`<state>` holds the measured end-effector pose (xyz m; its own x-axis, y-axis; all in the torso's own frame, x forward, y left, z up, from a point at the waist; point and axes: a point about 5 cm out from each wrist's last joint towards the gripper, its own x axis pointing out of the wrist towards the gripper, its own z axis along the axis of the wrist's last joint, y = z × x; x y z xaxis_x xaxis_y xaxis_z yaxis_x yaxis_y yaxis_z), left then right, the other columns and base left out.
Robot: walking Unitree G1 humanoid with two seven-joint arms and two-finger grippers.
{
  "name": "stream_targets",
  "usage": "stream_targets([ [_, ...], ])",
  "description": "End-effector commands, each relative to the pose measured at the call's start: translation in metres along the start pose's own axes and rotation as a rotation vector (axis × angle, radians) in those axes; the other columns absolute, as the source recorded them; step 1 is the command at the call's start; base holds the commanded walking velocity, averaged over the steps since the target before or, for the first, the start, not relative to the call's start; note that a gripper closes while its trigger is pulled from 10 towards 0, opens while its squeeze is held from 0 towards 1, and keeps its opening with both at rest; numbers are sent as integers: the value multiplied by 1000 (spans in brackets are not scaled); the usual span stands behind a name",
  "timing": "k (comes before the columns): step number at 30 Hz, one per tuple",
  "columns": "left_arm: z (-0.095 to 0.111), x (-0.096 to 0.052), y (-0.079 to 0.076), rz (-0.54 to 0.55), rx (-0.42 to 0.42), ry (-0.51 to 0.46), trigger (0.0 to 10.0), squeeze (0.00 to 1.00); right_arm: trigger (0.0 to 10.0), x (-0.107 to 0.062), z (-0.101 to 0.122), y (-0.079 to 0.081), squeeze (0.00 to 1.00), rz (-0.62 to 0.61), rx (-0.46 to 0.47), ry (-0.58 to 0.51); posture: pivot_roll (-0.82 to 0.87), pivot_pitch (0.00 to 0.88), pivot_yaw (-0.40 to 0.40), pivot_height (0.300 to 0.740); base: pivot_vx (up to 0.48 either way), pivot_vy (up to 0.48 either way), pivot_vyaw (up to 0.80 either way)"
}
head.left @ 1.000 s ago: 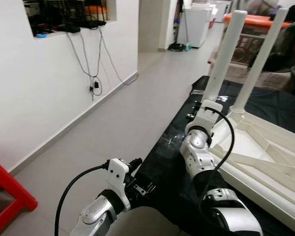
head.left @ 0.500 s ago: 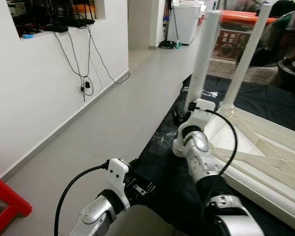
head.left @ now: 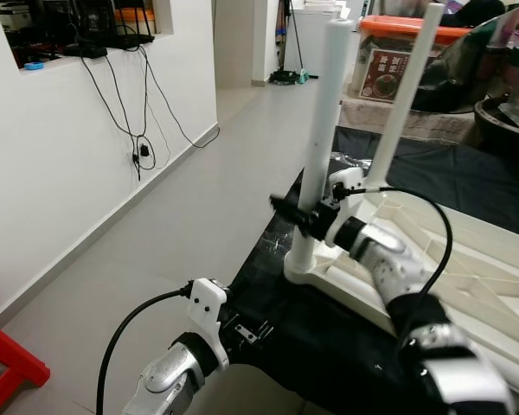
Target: Building children table
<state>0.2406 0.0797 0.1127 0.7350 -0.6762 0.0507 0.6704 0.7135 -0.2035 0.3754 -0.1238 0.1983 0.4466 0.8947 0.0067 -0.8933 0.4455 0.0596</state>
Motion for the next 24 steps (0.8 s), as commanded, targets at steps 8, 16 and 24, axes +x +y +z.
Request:
stream_targets([
  [8, 0, -1, -1, 13, 2, 0, 10000, 0, 10000, 22, -15, 22, 0, 317, -59, 215, 113, 0, -54, 740, 0, 0, 0],
  [16, 0, -2, -2, 14, -3, -2, 10000, 0, 0, 25, -26, 22, 0, 304, -195, 358, 109, 5, -53, 740, 0, 0, 0],
  [24, 0, -2, -2, 12, -8, 0, 10000, 0, 0, 25, -8, -1, 0, -106, -228, 171, 94, 4, -48, 740, 0, 0, 0],
])
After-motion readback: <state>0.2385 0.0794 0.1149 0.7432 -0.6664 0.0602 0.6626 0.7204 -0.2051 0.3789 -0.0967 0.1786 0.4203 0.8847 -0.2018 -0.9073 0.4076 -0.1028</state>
